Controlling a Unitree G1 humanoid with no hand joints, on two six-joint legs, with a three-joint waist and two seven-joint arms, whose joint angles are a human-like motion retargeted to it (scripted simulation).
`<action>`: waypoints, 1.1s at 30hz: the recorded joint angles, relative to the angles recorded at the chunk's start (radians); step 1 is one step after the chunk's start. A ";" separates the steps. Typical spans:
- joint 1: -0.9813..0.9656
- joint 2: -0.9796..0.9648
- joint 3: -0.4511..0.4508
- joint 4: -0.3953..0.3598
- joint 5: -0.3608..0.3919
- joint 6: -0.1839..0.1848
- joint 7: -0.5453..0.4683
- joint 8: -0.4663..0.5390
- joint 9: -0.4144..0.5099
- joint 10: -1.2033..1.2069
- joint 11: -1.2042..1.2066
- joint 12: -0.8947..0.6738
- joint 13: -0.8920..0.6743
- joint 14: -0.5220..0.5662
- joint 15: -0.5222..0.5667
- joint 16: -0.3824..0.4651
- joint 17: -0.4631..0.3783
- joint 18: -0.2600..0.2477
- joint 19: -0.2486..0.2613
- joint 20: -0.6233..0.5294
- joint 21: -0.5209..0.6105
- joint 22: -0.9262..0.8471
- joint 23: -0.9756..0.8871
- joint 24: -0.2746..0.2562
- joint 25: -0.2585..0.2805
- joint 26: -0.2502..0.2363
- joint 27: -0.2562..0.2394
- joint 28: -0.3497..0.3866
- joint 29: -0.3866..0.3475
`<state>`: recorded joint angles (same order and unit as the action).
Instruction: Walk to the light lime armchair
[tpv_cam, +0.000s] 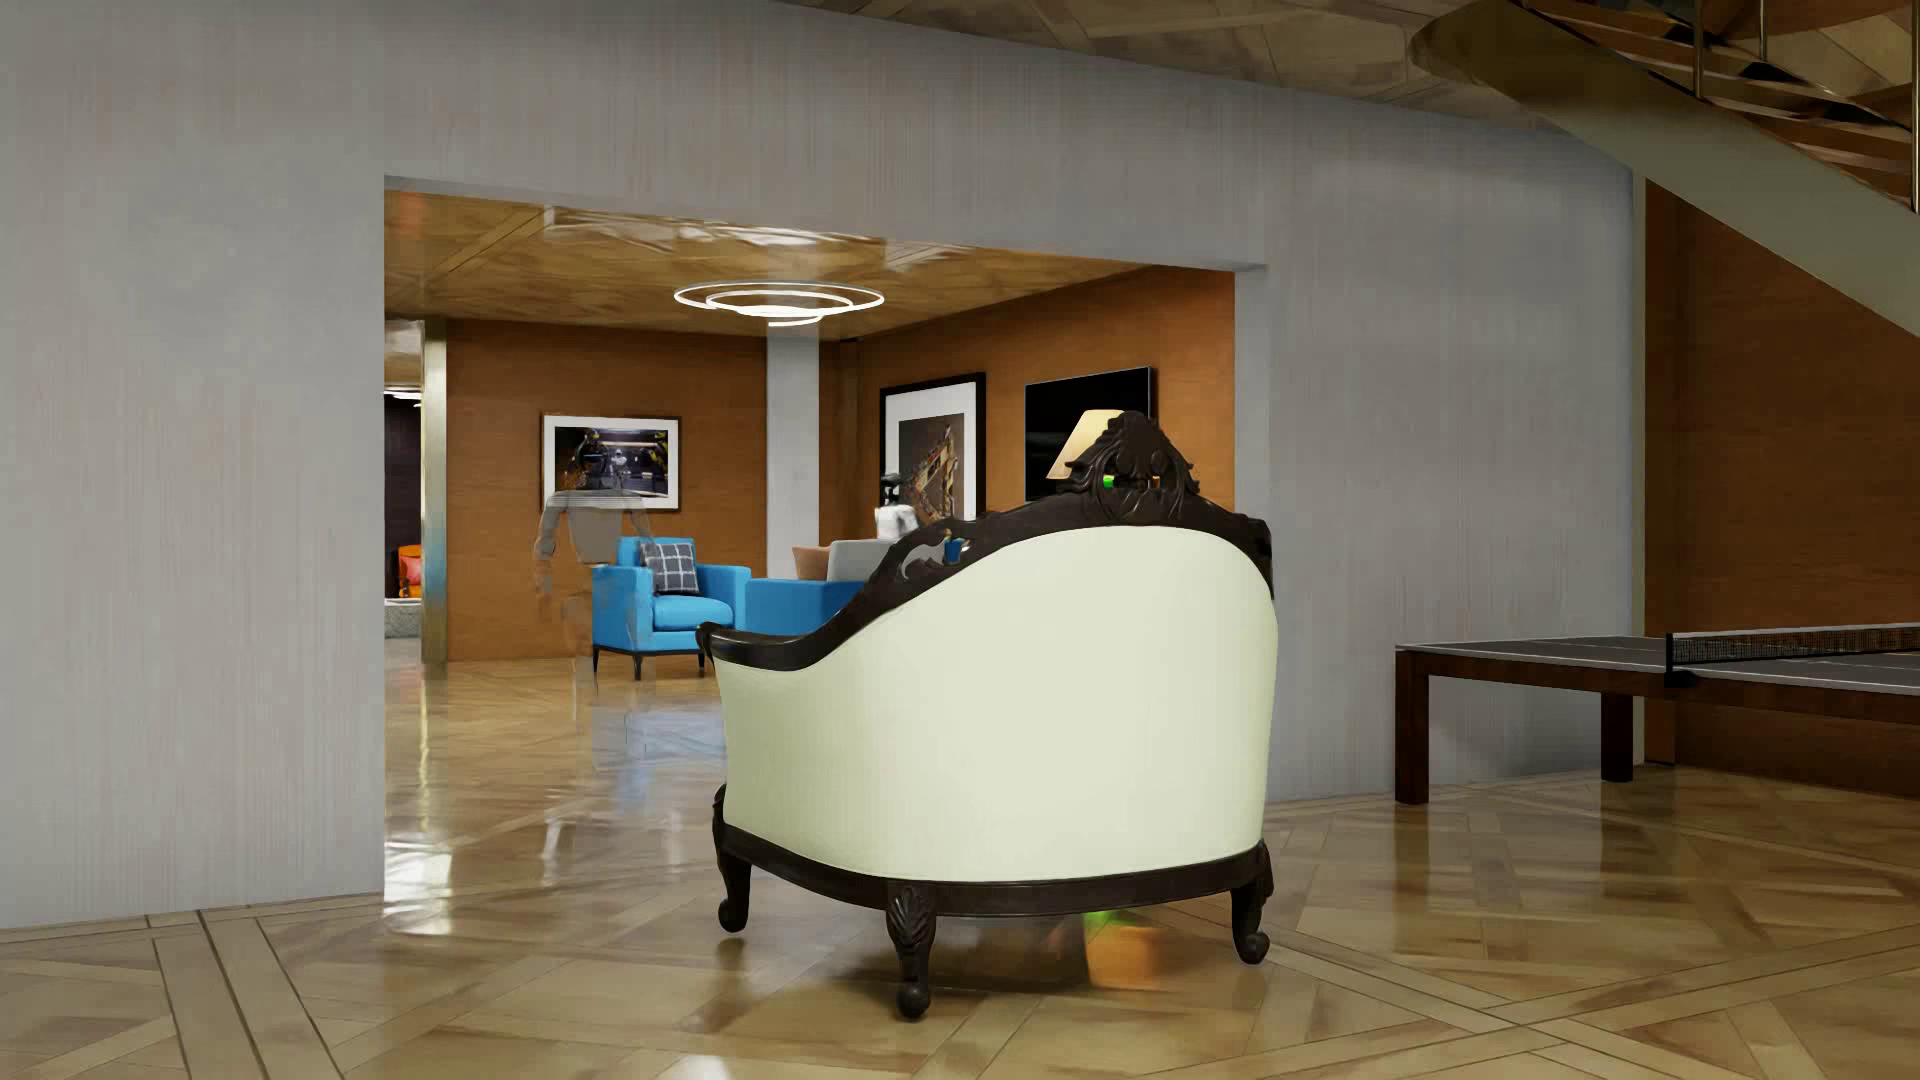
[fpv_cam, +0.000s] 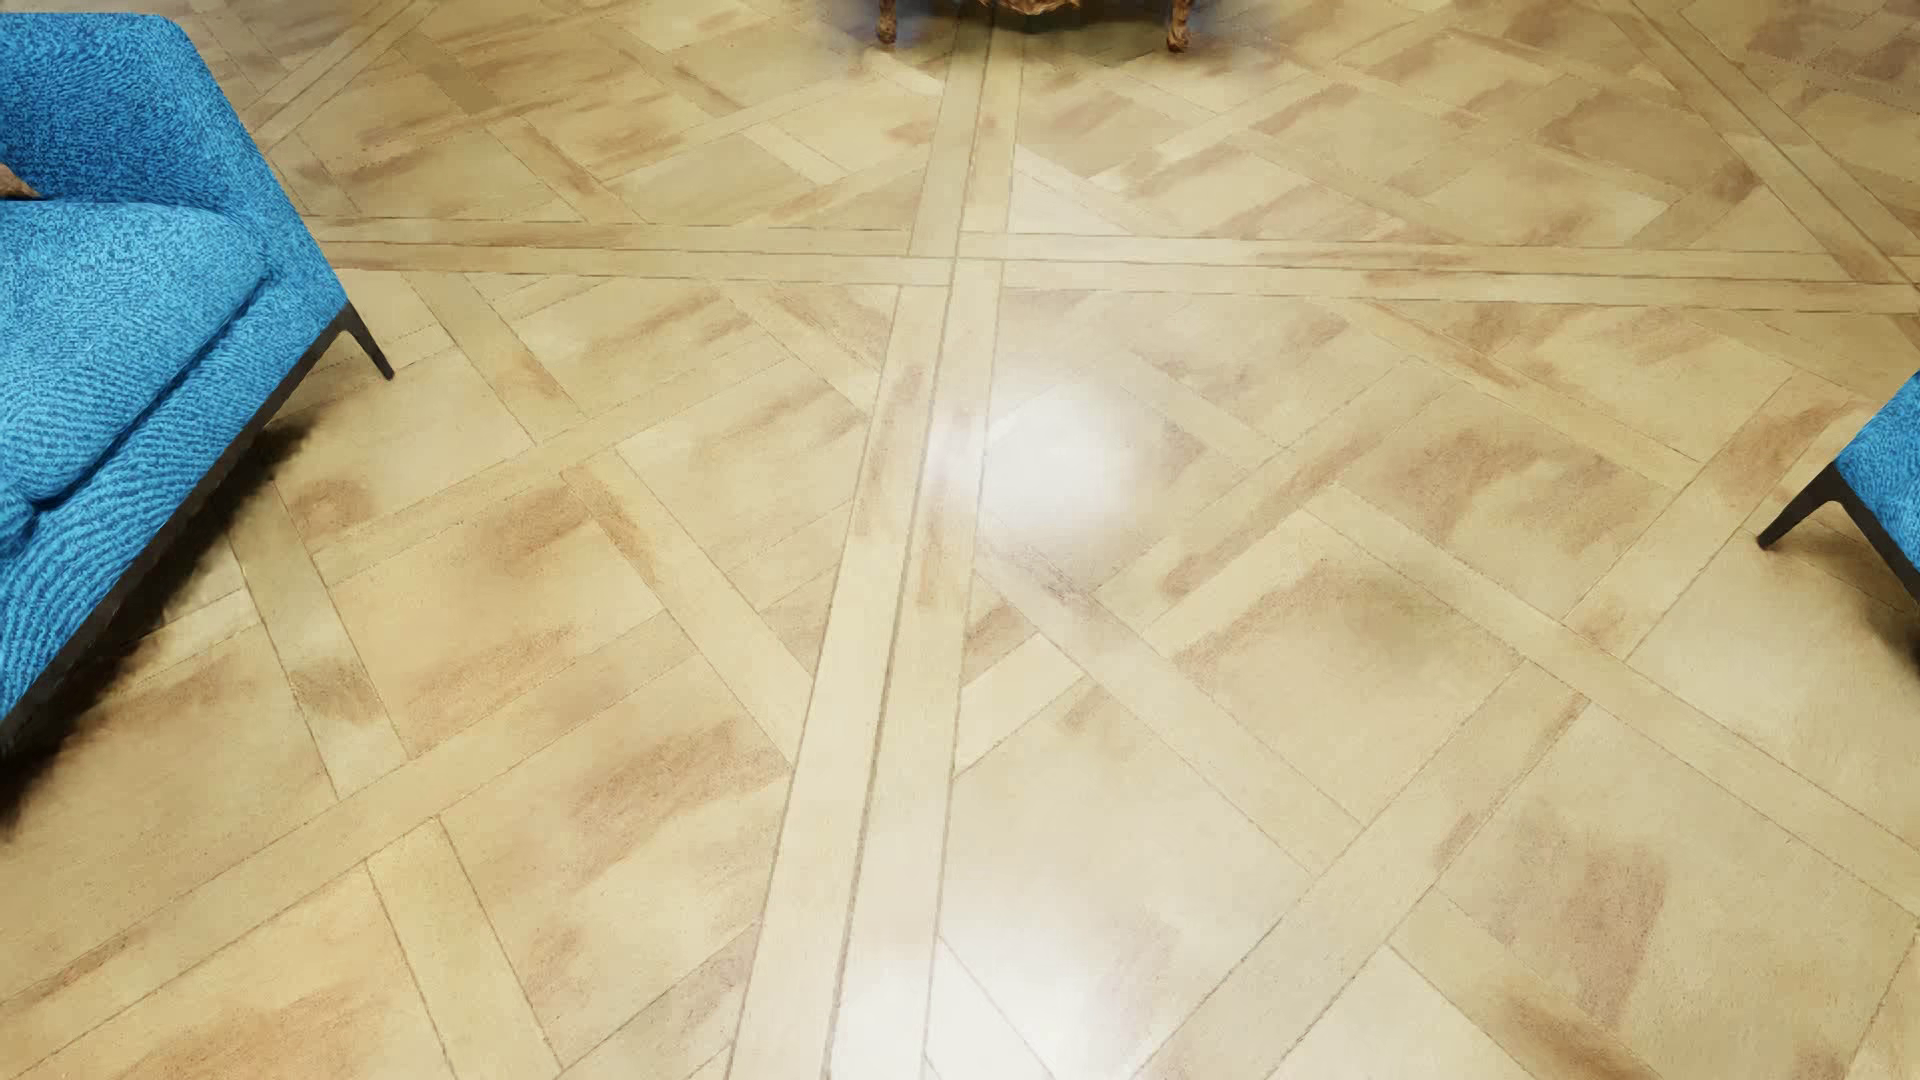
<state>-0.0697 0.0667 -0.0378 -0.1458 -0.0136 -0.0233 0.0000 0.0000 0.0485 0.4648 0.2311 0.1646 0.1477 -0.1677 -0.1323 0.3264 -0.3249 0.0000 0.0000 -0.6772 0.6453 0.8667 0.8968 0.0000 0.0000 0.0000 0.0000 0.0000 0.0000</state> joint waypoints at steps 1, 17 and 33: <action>-0.025 -0.027 0.026 -0.010 -0.004 -0.001 0.000 0.000 -0.004 0.014 0.023 -0.008 0.006 0.016 -0.024 -0.003 -0.003 0.000 0.000 -0.005 -0.067 0.002 0.013 0.000 0.000 0.000 0.000 0.000 0.000; 0.425 -0.639 -0.282 0.051 -0.062 0.008 0.000 0.000 0.080 -0.067 0.440 -0.145 0.159 -0.335 0.033 0.030 -0.004 0.000 0.000 0.039 -0.096 -0.089 0.107 0.000 0.000 0.000 0.000 0.000 0.000; -0.397 0.234 0.210 0.069 -0.001 -0.056 0.000 0.000 0.066 -0.009 0.279 0.154 -0.038 -0.130 -0.358 0.051 -0.041 0.000 0.000 -0.073 -0.219 0.043 -0.169 0.000 0.000 0.000 0.000 0.000 0.000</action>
<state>-0.4670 0.3004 0.1723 -0.0764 -0.0144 -0.0790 0.0000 0.0000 0.1148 0.4561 0.5103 0.3185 0.1098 -0.2980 -0.4906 0.3778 -0.3660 0.0000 0.0000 -0.7497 0.4261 0.9098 0.7279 0.0000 0.0000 0.0000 0.0000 0.0000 0.0000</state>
